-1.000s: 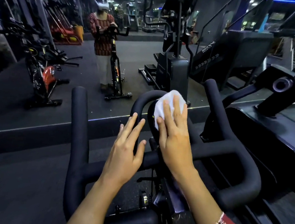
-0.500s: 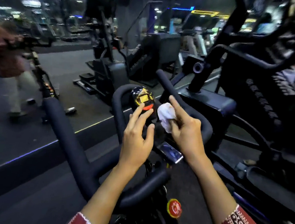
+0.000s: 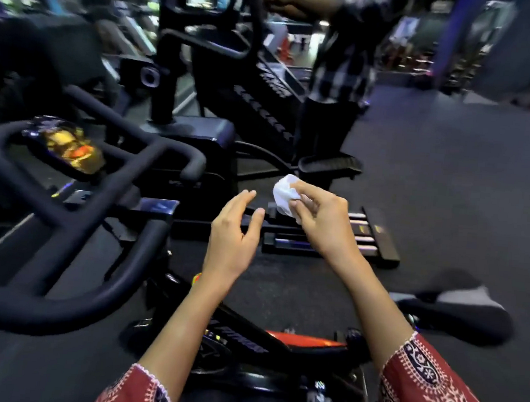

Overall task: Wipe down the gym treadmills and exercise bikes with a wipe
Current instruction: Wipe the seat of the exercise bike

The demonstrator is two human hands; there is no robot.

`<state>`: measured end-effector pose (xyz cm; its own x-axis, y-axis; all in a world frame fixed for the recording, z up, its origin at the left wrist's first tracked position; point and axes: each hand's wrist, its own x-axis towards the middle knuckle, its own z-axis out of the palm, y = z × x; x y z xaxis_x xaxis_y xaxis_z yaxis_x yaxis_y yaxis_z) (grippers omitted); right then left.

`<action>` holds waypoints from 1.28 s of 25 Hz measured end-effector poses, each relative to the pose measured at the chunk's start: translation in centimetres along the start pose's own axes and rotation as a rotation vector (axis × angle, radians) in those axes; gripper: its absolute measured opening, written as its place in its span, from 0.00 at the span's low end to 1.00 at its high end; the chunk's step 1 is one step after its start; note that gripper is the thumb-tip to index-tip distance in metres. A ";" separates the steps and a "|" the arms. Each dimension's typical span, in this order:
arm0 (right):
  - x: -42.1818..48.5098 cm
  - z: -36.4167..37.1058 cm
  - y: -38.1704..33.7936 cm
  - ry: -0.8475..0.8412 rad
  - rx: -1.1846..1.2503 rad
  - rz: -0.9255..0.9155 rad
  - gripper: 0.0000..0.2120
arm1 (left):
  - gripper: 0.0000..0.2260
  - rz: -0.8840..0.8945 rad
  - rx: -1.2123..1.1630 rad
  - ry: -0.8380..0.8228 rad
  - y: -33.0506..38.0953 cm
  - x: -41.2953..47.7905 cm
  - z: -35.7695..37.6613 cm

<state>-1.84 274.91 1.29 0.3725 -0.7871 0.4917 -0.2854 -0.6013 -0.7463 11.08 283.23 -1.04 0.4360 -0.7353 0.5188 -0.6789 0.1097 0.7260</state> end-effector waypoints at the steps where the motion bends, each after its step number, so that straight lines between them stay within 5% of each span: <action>1: -1.2 -1.5 1.0 0.021 -0.042 0.040 0.14 | 0.15 0.000 -0.024 -0.048 0.4 -0.6 1.4; 9: -11.2 -11.7 8.0 0.153 -0.243 0.394 0.14 | 0.15 0.027 -0.168 -0.419 4.5 -5.7 12.7; 17: -17.1 -17.9 16.8 0.145 -0.324 0.625 0.16 | 0.15 -0.043 -0.115 -0.556 4.6 -8.0 20.2; 20: -16.9 -19.7 19.4 0.132 -0.329 0.632 0.16 | 0.14 -0.081 -0.078 -0.559 4.8 -8.5 22.9; 24: -15.9 -21.4 23.8 0.180 -0.526 0.406 0.15 | 0.14 -0.059 -0.004 -0.636 6.3 -9.4 27.5; 26: -16.1 -21.8 26.0 0.059 -0.598 0.338 0.16 | 0.15 -0.039 0.057 -0.664 6.6 -10.2 29.5; 29: -16.6 -20.7 28.9 -0.361 -0.634 0.362 0.23 | 0.17 -0.024 0.134 -0.674 6.5 -11.1 31.6; 32: -15.5 -20.1 31.0 -0.376 -0.672 0.358 0.30 | 0.19 -0.015 0.191 -0.667 6.7 -11.2 33.3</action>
<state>-34.22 265.67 -20.42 0.3948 -0.9188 0.0058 -0.8615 -0.3723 -0.3452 -18.08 269.93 -17.03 0.0309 -0.9966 0.0764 -0.7944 0.0219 0.6070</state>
